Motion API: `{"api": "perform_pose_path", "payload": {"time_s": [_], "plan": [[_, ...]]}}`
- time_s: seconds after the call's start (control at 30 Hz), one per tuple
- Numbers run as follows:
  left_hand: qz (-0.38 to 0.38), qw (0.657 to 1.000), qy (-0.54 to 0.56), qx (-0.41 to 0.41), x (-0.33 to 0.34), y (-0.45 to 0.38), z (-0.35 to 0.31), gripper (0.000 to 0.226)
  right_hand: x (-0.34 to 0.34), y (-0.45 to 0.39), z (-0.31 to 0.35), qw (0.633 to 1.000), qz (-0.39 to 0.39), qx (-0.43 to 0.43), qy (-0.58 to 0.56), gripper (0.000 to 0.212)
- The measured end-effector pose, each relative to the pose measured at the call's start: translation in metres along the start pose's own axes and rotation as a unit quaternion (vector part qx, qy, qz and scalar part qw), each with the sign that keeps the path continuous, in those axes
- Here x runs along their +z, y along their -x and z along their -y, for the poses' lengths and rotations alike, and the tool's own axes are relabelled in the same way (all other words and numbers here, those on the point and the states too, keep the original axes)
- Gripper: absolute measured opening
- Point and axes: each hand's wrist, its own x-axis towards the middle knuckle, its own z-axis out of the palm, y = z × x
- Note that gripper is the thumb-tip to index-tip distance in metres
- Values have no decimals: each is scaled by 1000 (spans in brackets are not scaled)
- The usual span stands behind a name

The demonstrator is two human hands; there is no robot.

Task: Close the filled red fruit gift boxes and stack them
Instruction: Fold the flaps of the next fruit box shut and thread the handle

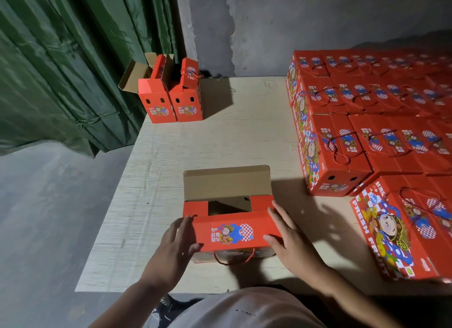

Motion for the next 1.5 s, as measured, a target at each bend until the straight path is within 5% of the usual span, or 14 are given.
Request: {"api": "perform_pose_path", "payload": {"time_s": [0.17, 0.73, 1.5], "plan": [[63, 980, -187, 21, -7, -7, -3, 102, 3, 4, 1, 996, 60, -29, 56, 117], [50, 983, -161, 67, -5, -14, -14, 87, 2, -4, 2, 997, 16, -25, 69, 90], [58, 973, -211, 78, -13, -21, -21, 89, -11, -13, 5, 995, 31, -42, 83, 83]]}}
